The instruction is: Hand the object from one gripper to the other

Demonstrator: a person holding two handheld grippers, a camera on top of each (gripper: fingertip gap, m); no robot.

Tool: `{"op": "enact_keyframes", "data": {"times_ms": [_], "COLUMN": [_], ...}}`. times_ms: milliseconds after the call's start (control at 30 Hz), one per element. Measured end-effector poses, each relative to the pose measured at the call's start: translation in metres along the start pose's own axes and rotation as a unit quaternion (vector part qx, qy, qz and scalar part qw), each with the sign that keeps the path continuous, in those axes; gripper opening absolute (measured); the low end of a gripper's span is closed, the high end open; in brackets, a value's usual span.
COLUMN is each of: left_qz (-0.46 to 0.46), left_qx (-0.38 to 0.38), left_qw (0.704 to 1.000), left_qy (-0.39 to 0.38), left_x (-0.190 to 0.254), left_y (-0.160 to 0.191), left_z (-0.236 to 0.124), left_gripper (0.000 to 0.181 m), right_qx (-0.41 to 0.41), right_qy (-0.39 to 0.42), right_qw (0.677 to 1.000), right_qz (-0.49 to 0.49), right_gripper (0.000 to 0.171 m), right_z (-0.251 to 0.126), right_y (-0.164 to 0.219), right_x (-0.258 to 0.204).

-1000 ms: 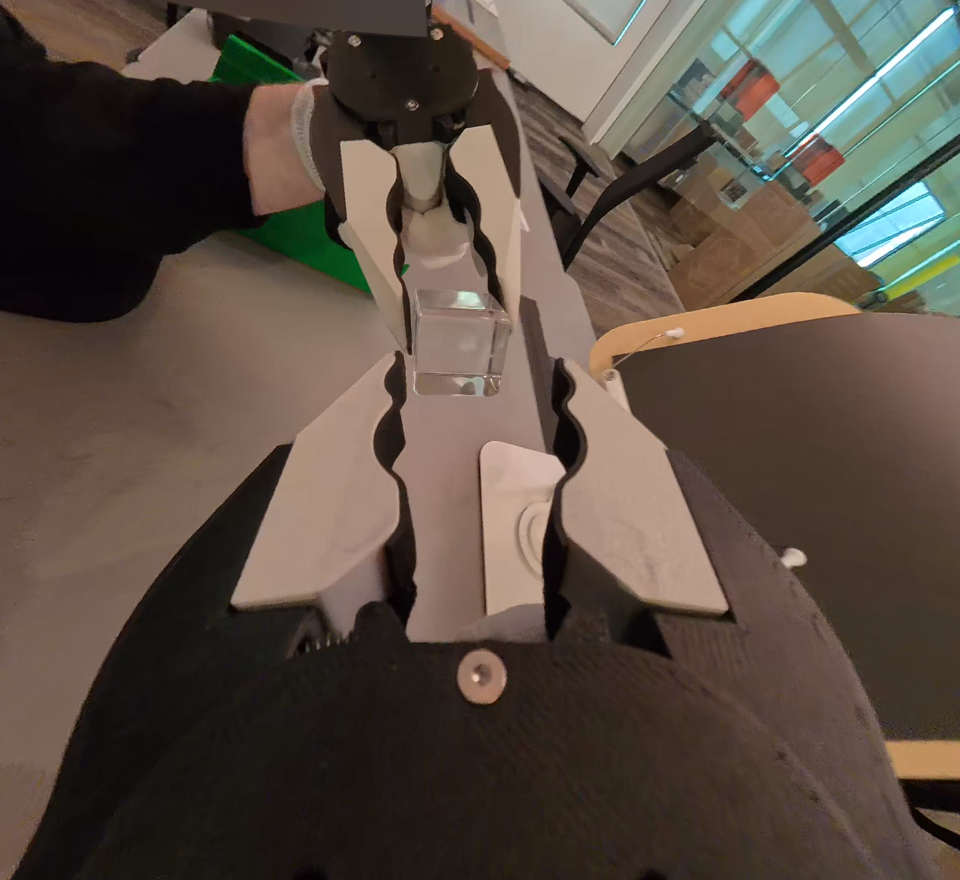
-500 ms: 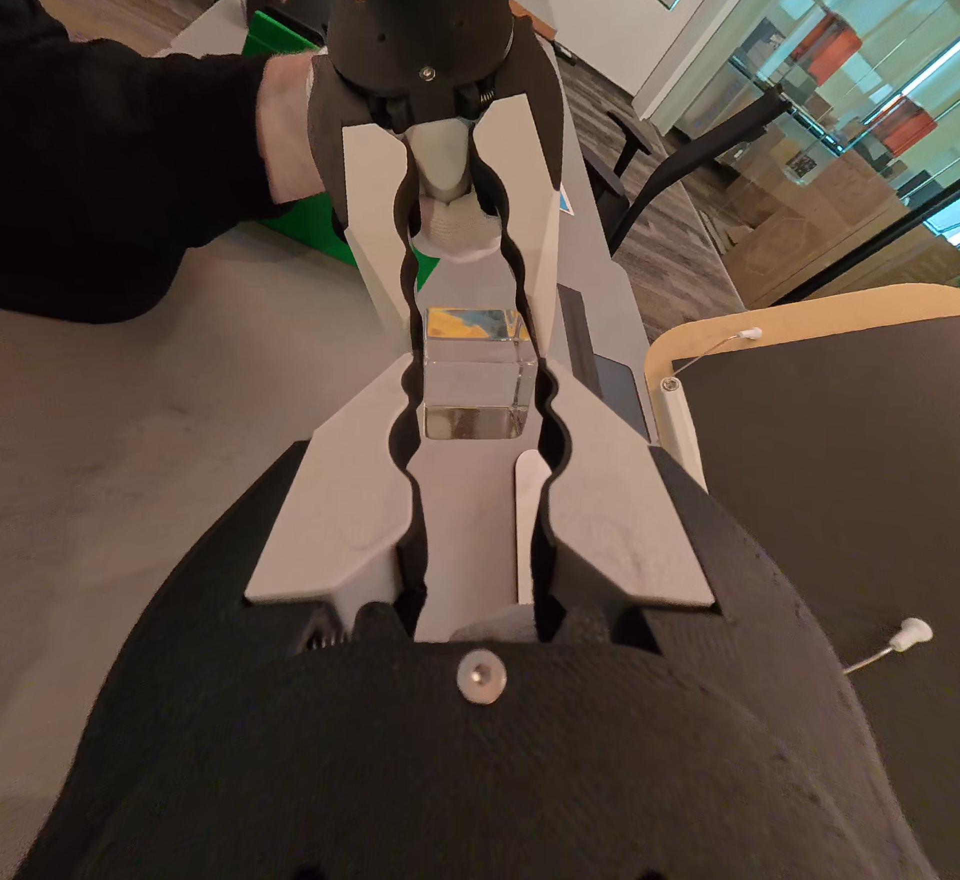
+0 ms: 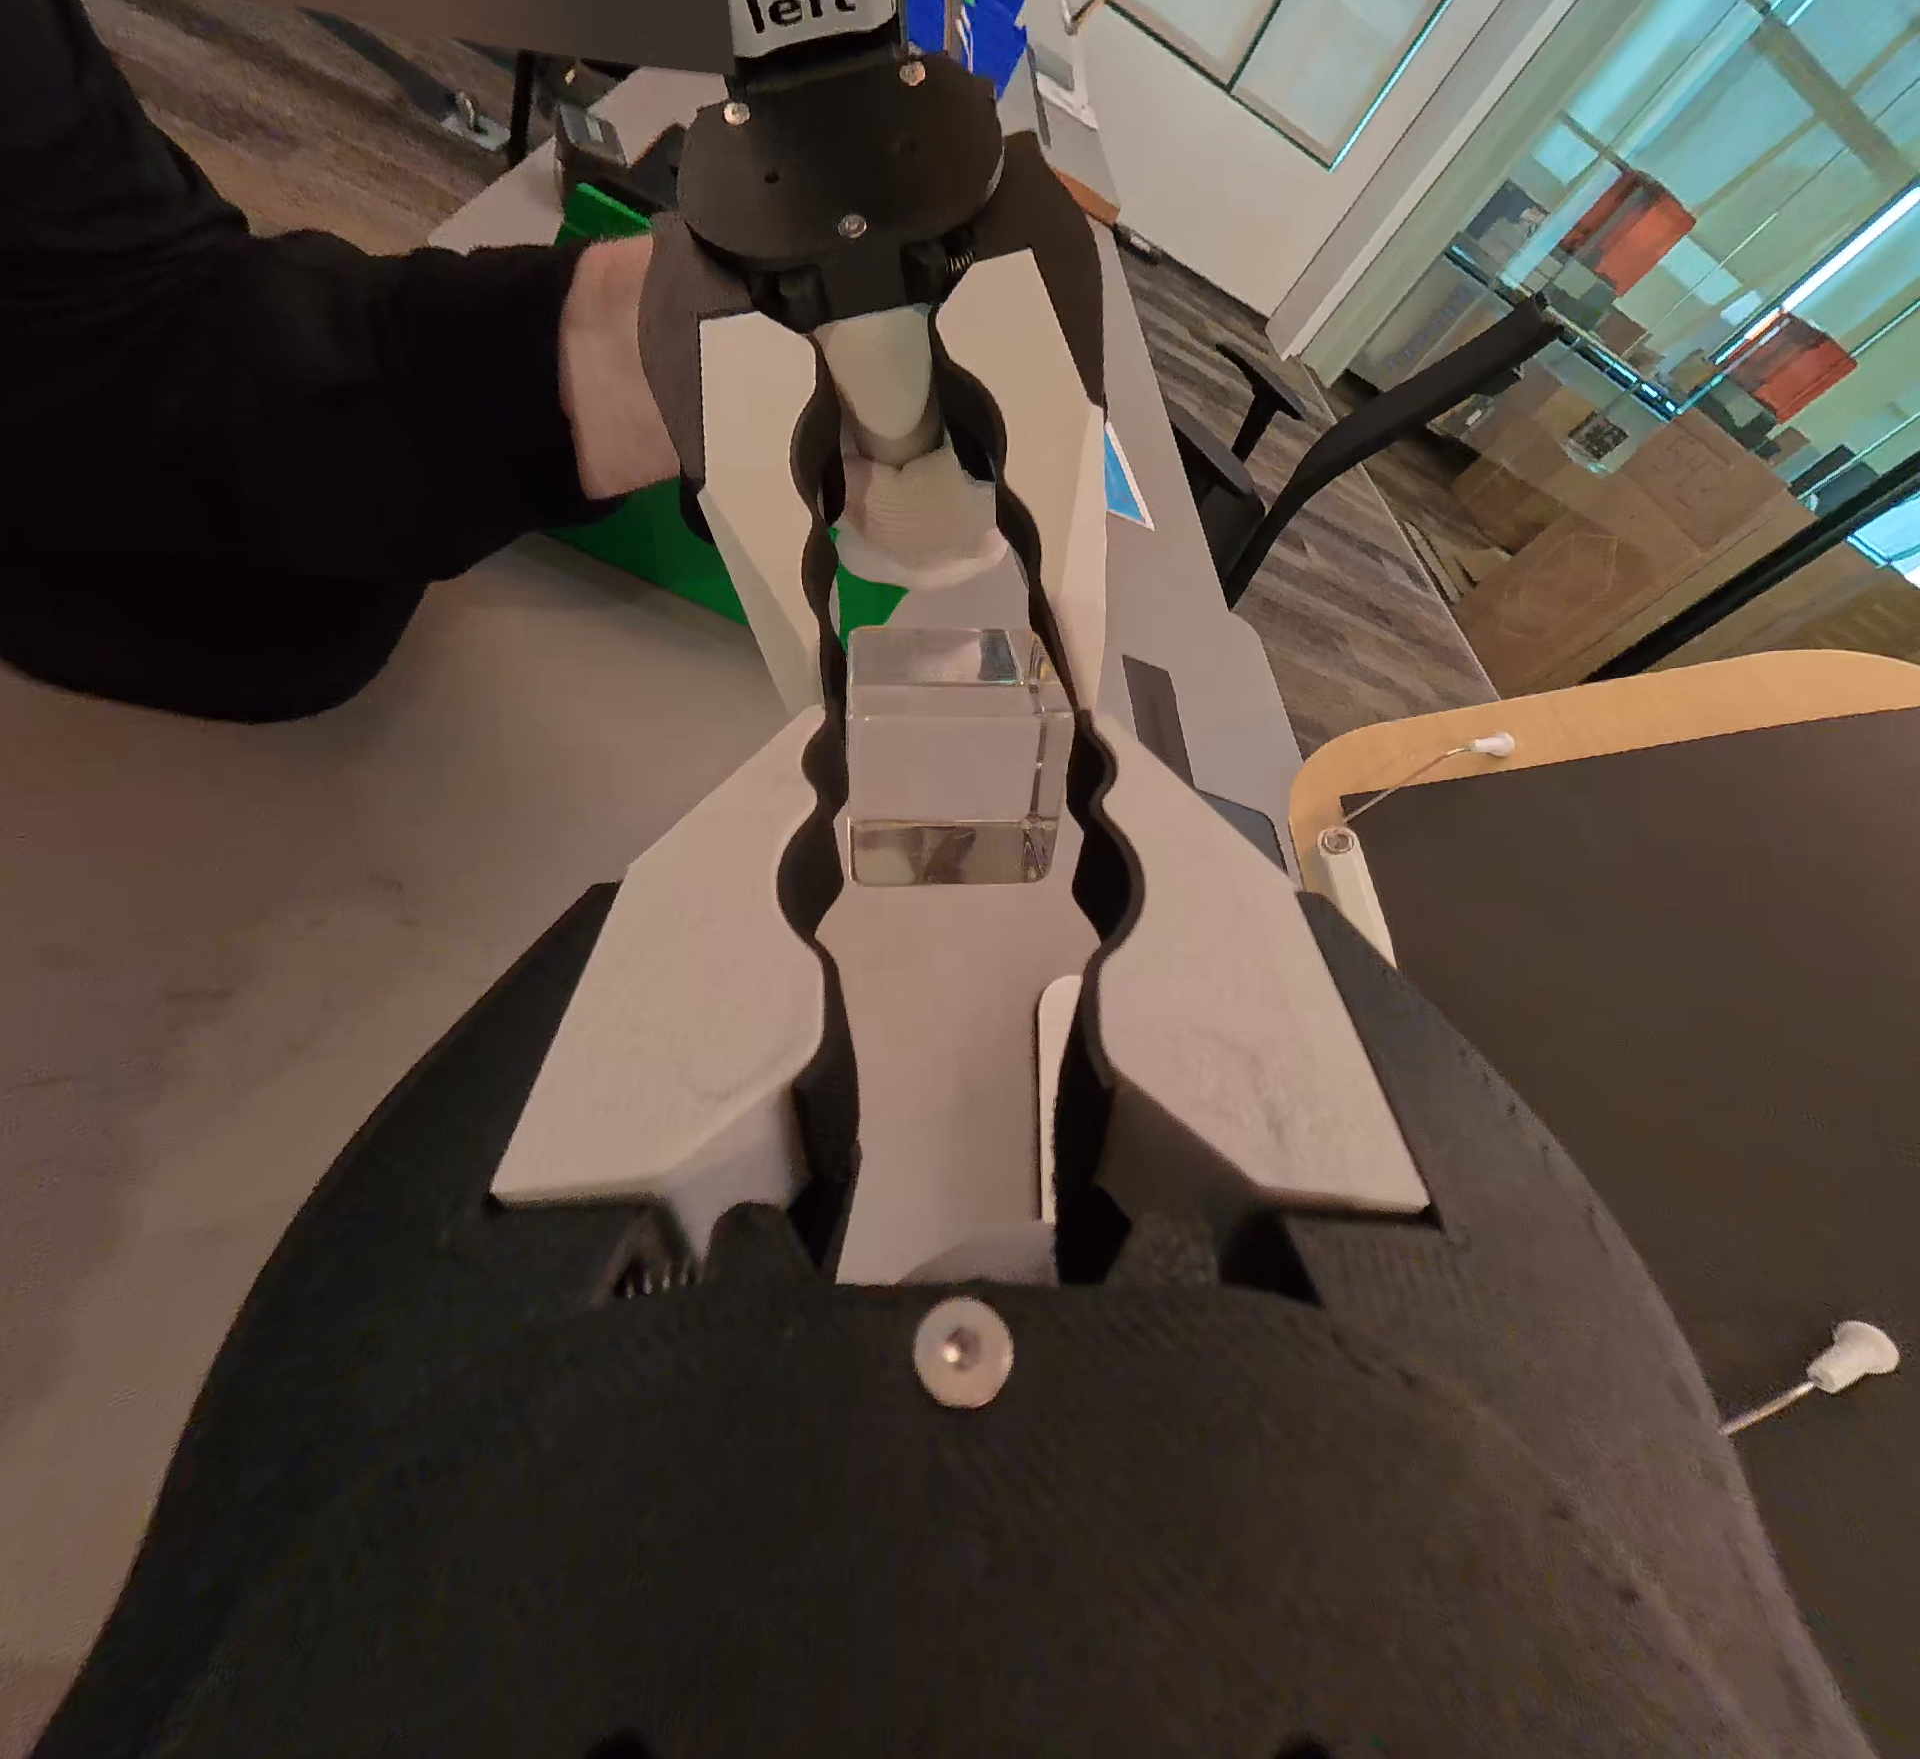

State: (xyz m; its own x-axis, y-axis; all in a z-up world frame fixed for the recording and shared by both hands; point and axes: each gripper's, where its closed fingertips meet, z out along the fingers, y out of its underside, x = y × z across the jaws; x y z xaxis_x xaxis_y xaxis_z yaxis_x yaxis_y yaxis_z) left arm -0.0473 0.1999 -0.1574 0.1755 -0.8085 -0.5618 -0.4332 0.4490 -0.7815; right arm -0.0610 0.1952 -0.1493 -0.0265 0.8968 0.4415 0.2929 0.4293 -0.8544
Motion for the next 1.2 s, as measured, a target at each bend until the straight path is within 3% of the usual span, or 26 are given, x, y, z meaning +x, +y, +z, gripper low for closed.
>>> {"op": "enact_keyframes", "data": {"times_ms": [333, 533, 667, 867, 1033, 1200], "left_qz": [0.008, 0.002, 0.062, 0.147, 0.214, 0.253], "left_qx": [0.03, 0.069, 0.053, 0.039, 0.022, 0.032], "left_qw": [0.998, 0.987, 0.974, 0.926, 0.844, 0.811], "left_qy": [-0.056, -0.146, -0.211, -0.346, -0.491, -0.526], "left_x": [-0.017, -0.047, -0.057, -0.072, -0.084, -0.079], "left_y": [-0.015, -0.027, -0.028, -0.042, -0.049, -0.056], "left_z": [-0.003, -0.011, -0.006, 0.007, -0.005, -0.009], "left_gripper": [0.046, 0.069, 0.079, 0.081, 0.062, 0.048], "right_qx": [0.061, 0.16, 0.236, 0.357, 0.399, 0.426], "right_qy": [0.019, 0.057, 0.033, 0.006, -0.023, -0.038], "right_qw": [0.998, 0.98, 0.954, 0.896, 0.862, 0.833], "right_qz": [0.028, 0.1, 0.184, 0.264, 0.311, 0.351], "right_gripper": [0.041, 0.04, 0.04, 0.04, 0.04, 0.039], "right_z": [-0.012, -0.036, -0.046, -0.052, -0.037, -0.03], "right_y": [-0.011, -0.028, -0.037, -0.054, -0.057, -0.058], "right_x": [0.015, 0.043, 0.054, 0.066, 0.065, 0.067]}}
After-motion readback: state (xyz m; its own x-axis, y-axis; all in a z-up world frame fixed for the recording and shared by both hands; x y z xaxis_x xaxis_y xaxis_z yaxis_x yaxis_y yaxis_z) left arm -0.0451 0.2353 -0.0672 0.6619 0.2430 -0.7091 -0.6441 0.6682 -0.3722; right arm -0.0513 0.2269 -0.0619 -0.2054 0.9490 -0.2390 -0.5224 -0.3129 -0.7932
